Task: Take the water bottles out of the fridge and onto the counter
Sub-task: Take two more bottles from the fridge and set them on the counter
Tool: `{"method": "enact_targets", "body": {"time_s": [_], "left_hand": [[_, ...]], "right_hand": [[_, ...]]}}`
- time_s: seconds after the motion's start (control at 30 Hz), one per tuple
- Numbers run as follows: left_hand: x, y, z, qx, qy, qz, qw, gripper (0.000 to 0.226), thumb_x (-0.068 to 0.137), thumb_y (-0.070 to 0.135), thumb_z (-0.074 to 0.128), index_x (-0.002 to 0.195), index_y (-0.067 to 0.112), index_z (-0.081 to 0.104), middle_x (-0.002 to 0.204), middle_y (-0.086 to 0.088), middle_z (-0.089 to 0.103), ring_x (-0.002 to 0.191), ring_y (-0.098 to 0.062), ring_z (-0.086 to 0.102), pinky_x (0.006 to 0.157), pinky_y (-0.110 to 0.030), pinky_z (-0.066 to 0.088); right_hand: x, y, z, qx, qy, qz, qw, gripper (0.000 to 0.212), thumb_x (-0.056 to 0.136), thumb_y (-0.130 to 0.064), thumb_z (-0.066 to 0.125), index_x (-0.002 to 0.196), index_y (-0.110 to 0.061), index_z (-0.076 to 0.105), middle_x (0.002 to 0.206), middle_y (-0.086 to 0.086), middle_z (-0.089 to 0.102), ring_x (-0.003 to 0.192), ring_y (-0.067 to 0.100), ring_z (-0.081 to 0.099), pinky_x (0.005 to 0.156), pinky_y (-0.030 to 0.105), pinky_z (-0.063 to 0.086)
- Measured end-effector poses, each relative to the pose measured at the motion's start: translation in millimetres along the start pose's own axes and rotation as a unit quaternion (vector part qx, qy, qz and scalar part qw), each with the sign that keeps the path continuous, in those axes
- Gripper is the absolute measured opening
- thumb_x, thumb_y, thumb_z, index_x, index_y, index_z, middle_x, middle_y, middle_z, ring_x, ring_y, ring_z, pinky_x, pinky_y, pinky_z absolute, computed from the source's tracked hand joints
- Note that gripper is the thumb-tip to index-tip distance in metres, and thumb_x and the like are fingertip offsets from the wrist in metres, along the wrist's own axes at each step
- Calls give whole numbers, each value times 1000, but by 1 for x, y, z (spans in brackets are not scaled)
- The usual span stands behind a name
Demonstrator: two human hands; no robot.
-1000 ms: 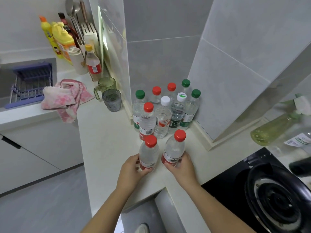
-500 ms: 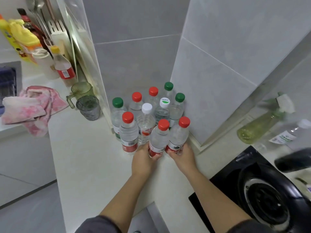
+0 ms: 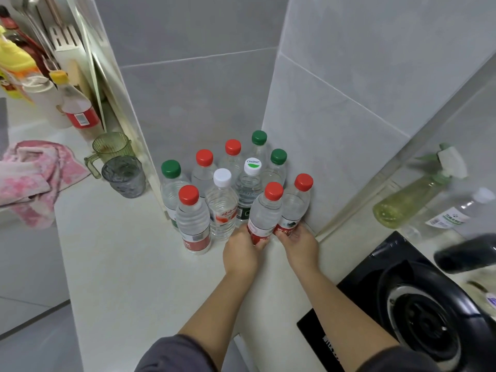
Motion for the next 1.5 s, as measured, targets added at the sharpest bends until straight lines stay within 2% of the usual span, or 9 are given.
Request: {"method": "enact_targets", "body": {"time_s": [0.07, 0.2, 0.33, 0.53, 0.73, 0.97, 1.2, 1.4, 1.5], "left_hand": [[2, -2, 3, 21, -10, -1, 1000, 47, 83, 45, 73, 113, 11, 60, 102, -6, 70, 94, -29, 66, 72, -34, 51], [5, -11, 5, 60, -25, -2, 998, 48, 86, 47, 70, 113, 9, 60, 104, -9, 70, 96, -30, 65, 72, -34, 50], [10, -13, 9, 83, -39, -3, 996, 46, 86, 47, 70, 108, 7, 63, 100, -11, 71, 92, -31, 66, 70, -35, 49], [11, -11, 11, 92, -38, 9, 995, 46, 87, 47, 69, 106, 6, 62, 99, -13, 70, 90, -33, 65, 65, -34, 44], [4, -10, 2, 68, -12, 18, 997, 52, 85, 49, 69, 115, 8, 57, 100, -11, 70, 92, -32, 66, 65, -31, 42], [14, -7, 6, 77, -47, 18, 996, 47, 86, 48, 69, 106, 7, 62, 97, -11, 72, 88, -33, 66, 69, -37, 51], [12, -5, 6, 90, -47, 31, 994, 44, 87, 45, 69, 109, 8, 62, 100, -11, 71, 92, -32, 66, 73, -41, 53], [7, -9, 3, 75, -48, 18, 996, 49, 87, 48, 69, 113, 7, 60, 103, -11, 71, 95, -31, 66, 72, -37, 51], [8, -8, 3, 68, -51, 13, 996, 51, 86, 49, 69, 113, 7, 60, 103, -12, 71, 95, -32, 66, 72, -36, 50]], "right_hand": [[-2, 2, -6, -17, 33, 6, 999, 23, 77, -25, 83, 84, -13, 65, 77, -4, 63, 79, 17, 61, 64, 21, 36], [0, 1, -4, -27, 43, -3, 999, 20, 79, -22, 82, 86, -7, 71, 78, -2, 63, 75, 13, 58, 59, 12, 35], [5, -5, 6, -18, 28, -15, 999, 17, 83, -19, 78, 93, -6, 74, 85, 4, 73, 80, 19, 66, 69, 28, 45], [9, -8, 7, -43, 13, -38, 998, 18, 84, -21, 77, 96, -8, 75, 89, 8, 76, 82, 23, 68, 70, 32, 48], [3, -9, 2, -7, 8, -41, 999, 19, 83, -18, 78, 100, -11, 73, 87, -1, 74, 76, 9, 66, 64, 13, 43], [2, -16, 4, -5, 11, -49, 999, 18, 86, -12, 73, 104, -11, 73, 92, 3, 77, 84, 18, 69, 76, 33, 51], [2, -14, 6, -27, 10, -49, 998, 22, 88, -12, 70, 110, -11, 72, 98, 6, 76, 87, 25, 70, 81, 39, 53], [-2, -15, 6, -4, -44, -32, 999, 33, 88, -13, 71, 121, -14, 66, 98, -4, 71, 86, 18, 70, 76, 21, 48], [-5, -18, 8, -7, -52, -33, 998, 38, 90, -14, 69, 127, -14, 63, 104, -2, 72, 92, 18, 68, 75, 20, 42]]}}
Point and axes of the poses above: each hand's wrist, its own x-axis towards the middle knuckle, its own z-axis out of the palm, y = z × x, the point moved 9 cm from there along x, towards the middle knuckle
